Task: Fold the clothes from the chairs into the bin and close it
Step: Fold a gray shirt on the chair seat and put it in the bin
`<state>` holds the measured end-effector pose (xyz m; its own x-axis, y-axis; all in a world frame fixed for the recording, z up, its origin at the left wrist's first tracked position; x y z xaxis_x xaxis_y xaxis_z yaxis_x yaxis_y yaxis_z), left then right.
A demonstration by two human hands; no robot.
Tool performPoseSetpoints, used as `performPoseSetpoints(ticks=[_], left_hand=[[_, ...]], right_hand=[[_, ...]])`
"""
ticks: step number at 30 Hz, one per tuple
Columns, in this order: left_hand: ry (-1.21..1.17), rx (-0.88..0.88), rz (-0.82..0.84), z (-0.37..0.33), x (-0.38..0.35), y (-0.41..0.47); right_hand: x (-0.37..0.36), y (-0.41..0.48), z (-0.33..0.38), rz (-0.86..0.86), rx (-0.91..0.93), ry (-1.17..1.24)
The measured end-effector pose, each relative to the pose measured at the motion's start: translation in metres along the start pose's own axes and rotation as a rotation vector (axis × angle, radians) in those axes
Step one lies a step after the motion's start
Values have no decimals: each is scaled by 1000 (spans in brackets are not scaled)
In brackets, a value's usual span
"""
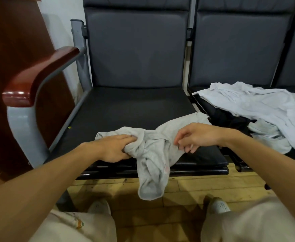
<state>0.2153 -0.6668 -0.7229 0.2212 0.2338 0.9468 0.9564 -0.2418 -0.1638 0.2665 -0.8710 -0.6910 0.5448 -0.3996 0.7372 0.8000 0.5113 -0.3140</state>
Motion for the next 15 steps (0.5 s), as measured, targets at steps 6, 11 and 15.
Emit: performPoseSetpoints(ticks=[6, 11, 15], left_hand=[[-400, -5, -62, -6, 14, 13], [-562, -107, -228, -25, 35, 5], [-477, -247, -144, -42, 32, -13]], right_hand=[[-8, 28, -7, -39, 134, -485], [5, 48, -22, -128, 3, -540], [5, 51, -23, -148, -54, -662]])
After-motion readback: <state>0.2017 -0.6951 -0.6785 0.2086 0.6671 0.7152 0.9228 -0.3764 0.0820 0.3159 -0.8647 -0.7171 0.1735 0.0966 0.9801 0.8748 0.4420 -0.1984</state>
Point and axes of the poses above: each hand's wrist, its own y-axis towards the middle knuckle, its own x-axis out of the back of the hand, z = x × y, the point moved 8 cm from there along y, towards the middle knuckle, and after that the axes turned 9 degrees about -z, right-handed, at the moved point
